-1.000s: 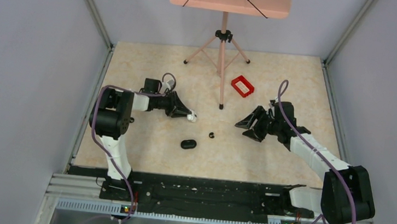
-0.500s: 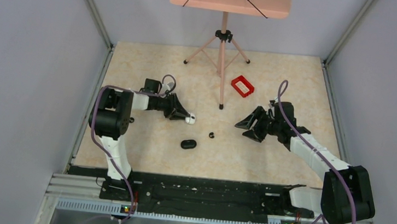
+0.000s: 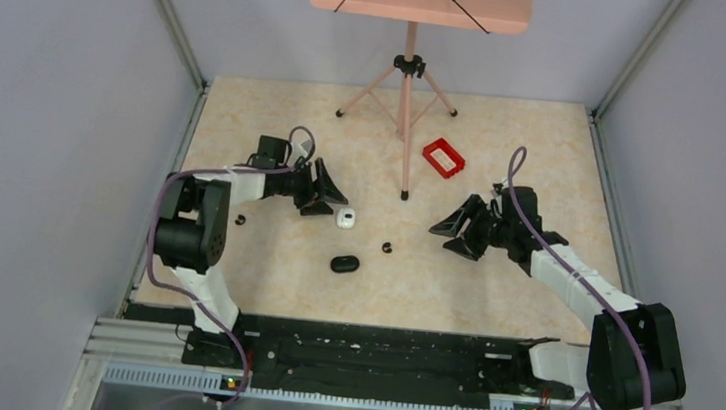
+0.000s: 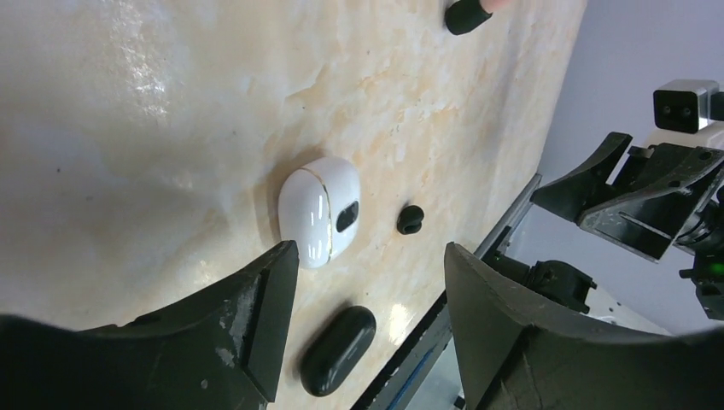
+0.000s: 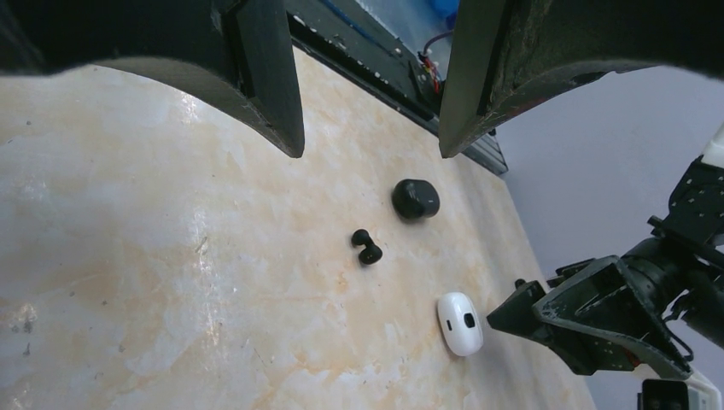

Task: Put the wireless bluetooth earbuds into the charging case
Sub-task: Place the charging case with the earbuds at the center of the board, then pick up the charging case from the center of the board.

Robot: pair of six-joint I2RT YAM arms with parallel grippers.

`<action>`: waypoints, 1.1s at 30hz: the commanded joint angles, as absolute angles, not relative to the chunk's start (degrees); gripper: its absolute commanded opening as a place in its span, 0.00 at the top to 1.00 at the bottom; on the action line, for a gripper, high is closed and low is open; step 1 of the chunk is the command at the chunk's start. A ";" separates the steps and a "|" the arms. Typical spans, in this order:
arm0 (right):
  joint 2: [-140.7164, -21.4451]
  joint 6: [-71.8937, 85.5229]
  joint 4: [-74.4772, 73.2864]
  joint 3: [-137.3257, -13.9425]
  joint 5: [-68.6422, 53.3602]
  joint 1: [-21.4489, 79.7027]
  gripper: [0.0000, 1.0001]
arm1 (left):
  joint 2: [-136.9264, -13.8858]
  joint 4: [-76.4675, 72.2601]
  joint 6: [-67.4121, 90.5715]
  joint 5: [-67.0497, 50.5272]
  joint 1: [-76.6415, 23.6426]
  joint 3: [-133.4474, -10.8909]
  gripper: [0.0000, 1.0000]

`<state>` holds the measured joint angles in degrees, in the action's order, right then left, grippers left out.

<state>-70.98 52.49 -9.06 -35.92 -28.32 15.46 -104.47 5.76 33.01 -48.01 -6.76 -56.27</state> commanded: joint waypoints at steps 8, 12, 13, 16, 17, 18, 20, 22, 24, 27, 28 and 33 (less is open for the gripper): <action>-68.29 46.18 -10.78 -38.60 -20.95 19.93 0.43 | -80.54 18.30 28.98 -28.68 -10.19 -56.49 0.35; -70.77 41.83 -13.81 -43.75 -11.87 29.39 0.45 | -72.78 21.61 32.11 -20.76 -10.99 -51.53 0.37; -71.71 40.06 -14.48 -45.16 -9.61 32.05 0.45 | -70.92 23.20 32.90 -18.95 -10.99 -50.45 0.37; -75.13 37.26 -15.06 -48.13 -6.21 37.91 0.45 | -66.31 28.03 34.29 -12.06 -10.90 -48.13 0.35; -76.10 35.57 -14.45 -48.88 -5.51 39.74 0.46 | -65.33 30.33 35.65 -8.97 -10.90 -48.01 0.32; -76.89 33.41 -13.45 -49.56 -4.98 42.00 0.46 | -64.48 32.76 36.40 -6.41 -10.83 -48.07 0.29; -79.07 26.77 -10.67 -51.01 -3.70 47.79 0.45 | -62.42 35.70 36.89 -3.31 -10.52 -48.31 0.24; -82.76 20.19 -9.58 -53.38 -2.40 51.86 0.42 | -60.75 37.06 38.16 -2.21 -9.90 -48.49 0.21; -86.38 13.78 -6.71 -54.56 -1.41 54.99 0.40 | -59.80 38.88 39.22 -1.66 -8.81 -49.66 0.18; -89.57 4.60 -1.14 -54.52 1.54 58.85 0.37 | -59.71 42.88 40.04 -2.58 -6.66 -52.61 0.18; -90.85 2.57 -0.47 -54.92 2.07 59.53 0.36 | -59.59 43.91 40.22 -2.77 -5.92 -53.32 0.17; -99.92 -6.97 -2.72 -60.48 1.81 60.69 0.33 | -57.76 44.92 40.09 -5.09 -1.83 -54.08 0.18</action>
<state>-95.02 5.45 -5.34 -55.22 -0.82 59.94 -60.25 42.24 37.89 -4.89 -4.56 -51.70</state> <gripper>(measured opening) 0.658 0.825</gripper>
